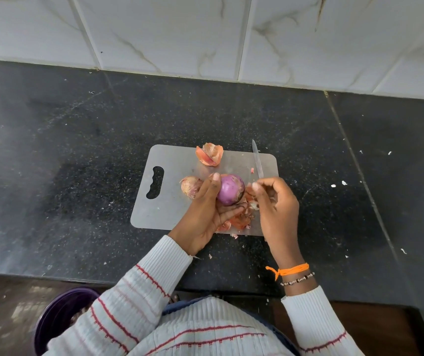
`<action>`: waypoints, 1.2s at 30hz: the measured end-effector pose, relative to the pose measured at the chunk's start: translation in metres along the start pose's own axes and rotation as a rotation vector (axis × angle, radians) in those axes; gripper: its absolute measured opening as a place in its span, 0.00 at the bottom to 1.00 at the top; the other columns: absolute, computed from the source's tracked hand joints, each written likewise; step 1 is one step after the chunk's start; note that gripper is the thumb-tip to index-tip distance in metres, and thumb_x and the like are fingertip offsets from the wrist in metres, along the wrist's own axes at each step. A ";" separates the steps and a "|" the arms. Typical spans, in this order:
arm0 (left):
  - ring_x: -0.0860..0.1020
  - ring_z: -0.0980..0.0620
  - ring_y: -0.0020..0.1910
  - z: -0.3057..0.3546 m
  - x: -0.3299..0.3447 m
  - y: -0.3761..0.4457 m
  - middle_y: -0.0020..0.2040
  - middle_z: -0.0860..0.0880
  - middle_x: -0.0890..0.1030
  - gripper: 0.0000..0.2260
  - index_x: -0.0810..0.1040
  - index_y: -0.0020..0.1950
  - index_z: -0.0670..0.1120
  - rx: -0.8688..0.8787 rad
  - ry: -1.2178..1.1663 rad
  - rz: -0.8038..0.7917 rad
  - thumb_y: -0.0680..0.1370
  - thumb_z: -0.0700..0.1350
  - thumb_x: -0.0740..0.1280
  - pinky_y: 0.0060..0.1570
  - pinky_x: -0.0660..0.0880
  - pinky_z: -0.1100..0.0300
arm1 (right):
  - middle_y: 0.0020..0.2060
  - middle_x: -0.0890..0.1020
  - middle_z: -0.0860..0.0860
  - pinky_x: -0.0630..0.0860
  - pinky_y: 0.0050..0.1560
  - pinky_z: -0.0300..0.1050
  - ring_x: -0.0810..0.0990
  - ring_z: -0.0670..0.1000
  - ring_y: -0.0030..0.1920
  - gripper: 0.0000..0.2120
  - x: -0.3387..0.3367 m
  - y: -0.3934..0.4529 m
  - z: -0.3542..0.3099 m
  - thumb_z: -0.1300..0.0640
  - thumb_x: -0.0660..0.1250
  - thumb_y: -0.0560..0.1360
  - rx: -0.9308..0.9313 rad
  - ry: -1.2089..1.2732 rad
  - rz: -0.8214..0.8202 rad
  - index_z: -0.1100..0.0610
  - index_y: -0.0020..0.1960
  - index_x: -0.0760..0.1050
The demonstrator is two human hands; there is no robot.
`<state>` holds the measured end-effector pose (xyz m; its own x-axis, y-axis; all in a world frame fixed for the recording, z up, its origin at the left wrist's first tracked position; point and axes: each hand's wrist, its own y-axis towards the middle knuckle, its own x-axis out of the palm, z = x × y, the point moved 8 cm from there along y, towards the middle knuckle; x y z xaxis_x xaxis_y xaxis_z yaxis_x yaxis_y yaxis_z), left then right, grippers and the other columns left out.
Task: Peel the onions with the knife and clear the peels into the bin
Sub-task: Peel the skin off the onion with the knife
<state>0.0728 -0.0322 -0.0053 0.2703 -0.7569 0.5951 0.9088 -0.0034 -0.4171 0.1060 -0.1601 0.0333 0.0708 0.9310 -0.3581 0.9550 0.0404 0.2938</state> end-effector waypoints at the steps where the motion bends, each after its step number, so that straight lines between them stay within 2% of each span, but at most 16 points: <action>1: 0.84 0.49 0.40 0.000 0.000 0.000 0.53 0.37 0.81 0.22 0.67 0.68 0.40 -0.003 0.007 0.002 0.80 0.53 0.57 0.36 0.81 0.62 | 0.42 0.80 0.50 0.76 0.44 0.40 0.79 0.45 0.43 0.04 0.000 0.000 -0.004 0.56 0.67 0.75 -0.019 0.039 -0.007 0.57 0.46 0.77; 3: 0.83 0.50 0.38 0.000 0.000 -0.001 0.49 0.39 0.82 0.22 0.68 0.67 0.39 -0.010 0.010 -0.001 0.80 0.53 0.57 0.35 0.81 0.63 | 0.46 0.80 0.50 0.77 0.46 0.38 0.79 0.44 0.46 0.07 0.004 -0.001 -0.011 0.60 0.71 0.72 -0.056 0.104 -0.063 0.57 0.50 0.78; 5: 0.83 0.51 0.37 0.000 0.001 -0.002 0.46 0.41 0.83 0.22 0.68 0.66 0.38 -0.022 0.017 -0.008 0.80 0.53 0.57 0.34 0.80 0.63 | 0.46 0.79 0.49 0.76 0.46 0.35 0.79 0.43 0.45 0.08 0.010 -0.001 -0.017 0.62 0.72 0.71 -0.100 0.090 -0.128 0.56 0.49 0.79; 8: 0.83 0.52 0.35 -0.001 0.001 -0.003 0.44 0.42 0.82 0.23 0.69 0.66 0.38 -0.041 0.024 0.000 0.80 0.53 0.57 0.33 0.80 0.63 | 0.43 0.77 0.50 0.74 0.46 0.33 0.77 0.42 0.43 0.04 0.011 0.000 -0.021 0.64 0.71 0.71 -0.160 0.042 -0.151 0.58 0.44 0.80; 11: 0.82 0.53 0.32 -0.001 -0.002 -0.002 0.43 0.40 0.81 0.24 0.69 0.66 0.37 -0.063 -0.003 0.025 0.80 0.54 0.57 0.32 0.80 0.64 | 0.42 0.76 0.51 0.71 0.47 0.30 0.76 0.42 0.44 0.00 0.015 0.000 -0.022 0.62 0.69 0.72 -0.200 -0.026 -0.223 0.59 0.43 0.79; 15: 0.80 0.54 0.28 -0.002 -0.007 -0.001 0.39 0.41 0.82 0.25 0.72 0.62 0.37 -0.090 -0.007 0.071 0.79 0.57 0.57 0.32 0.80 0.65 | 0.43 0.75 0.50 0.68 0.46 0.26 0.75 0.40 0.43 0.02 0.013 0.002 -0.010 0.65 0.68 0.73 -0.151 -0.165 -0.216 0.59 0.44 0.77; 18: 0.80 0.55 0.27 -0.001 -0.011 0.000 0.36 0.42 0.82 0.26 0.72 0.62 0.36 -0.097 -0.016 0.107 0.79 0.58 0.57 0.29 0.79 0.66 | 0.42 0.78 0.51 0.74 0.46 0.31 0.78 0.43 0.43 0.03 0.003 0.005 -0.004 0.65 0.70 0.71 -0.125 -0.209 -0.122 0.60 0.43 0.78; 20: 0.81 0.54 0.29 -0.001 -0.012 0.001 0.40 0.40 0.83 0.27 0.71 0.64 0.37 -0.115 -0.030 0.099 0.78 0.58 0.57 0.30 0.80 0.65 | 0.42 0.80 0.51 0.78 0.45 0.40 0.80 0.45 0.43 0.05 -0.002 0.005 -0.005 0.67 0.71 0.70 -0.118 -0.179 -0.064 0.59 0.43 0.79; 22: 0.83 0.51 0.34 -0.002 -0.010 0.000 0.46 0.37 0.83 0.26 0.70 0.65 0.37 -0.131 -0.041 0.075 0.78 0.57 0.58 0.33 0.81 0.63 | 0.42 0.81 0.50 0.79 0.47 0.44 0.80 0.45 0.44 0.07 -0.004 0.003 -0.012 0.69 0.67 0.72 -0.141 -0.158 -0.025 0.59 0.45 0.80; 24: 0.83 0.50 0.37 -0.002 -0.009 0.001 0.49 0.37 0.82 0.25 0.71 0.65 0.37 -0.121 -0.044 0.043 0.79 0.56 0.58 0.36 0.81 0.62 | 0.45 0.81 0.50 0.78 0.49 0.44 0.80 0.44 0.47 0.09 0.001 0.001 -0.023 0.69 0.66 0.73 -0.198 -0.102 -0.068 0.59 0.49 0.80; 27: 0.83 0.52 0.34 -0.001 -0.007 0.000 0.44 0.40 0.83 0.22 0.75 0.61 0.40 -0.098 0.001 -0.002 0.78 0.57 0.58 0.35 0.81 0.63 | 0.49 0.78 0.51 0.75 0.54 0.41 0.77 0.47 0.52 0.11 0.017 -0.003 -0.036 0.65 0.71 0.71 -0.296 -0.067 -0.238 0.58 0.53 0.81; 29: 0.81 0.54 0.31 -0.001 -0.009 -0.001 0.38 0.44 0.83 0.22 0.77 0.55 0.43 -0.076 0.101 -0.003 0.77 0.59 0.57 0.32 0.80 0.65 | 0.48 0.76 0.50 0.75 0.54 0.42 0.76 0.49 0.51 0.11 0.020 -0.003 -0.037 0.63 0.72 0.69 -0.313 -0.082 -0.258 0.58 0.52 0.82; 33: 0.76 0.54 0.32 -0.001 -0.011 -0.001 0.31 0.49 0.79 0.24 0.78 0.49 0.47 -0.044 0.292 0.020 0.77 0.64 0.52 0.29 0.76 0.65 | 0.45 0.73 0.48 0.75 0.50 0.46 0.76 0.52 0.48 0.05 0.021 -0.003 -0.037 0.63 0.73 0.68 -0.307 -0.053 -0.273 0.57 0.44 0.82; 36: 0.75 0.55 0.28 -0.002 -0.010 -0.002 0.30 0.49 0.78 0.24 0.78 0.49 0.47 -0.060 0.324 0.027 0.77 0.64 0.52 0.26 0.74 0.67 | 0.44 0.71 0.46 0.74 0.51 0.42 0.75 0.52 0.48 0.04 0.023 -0.004 -0.035 0.62 0.71 0.70 -0.296 -0.067 -0.318 0.57 0.44 0.82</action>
<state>0.0675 -0.0259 -0.0124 0.1698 -0.9259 0.3375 0.8796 -0.0120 -0.4755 0.0940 -0.1266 0.0547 -0.1853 0.8306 -0.5252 0.8094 0.4321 0.3977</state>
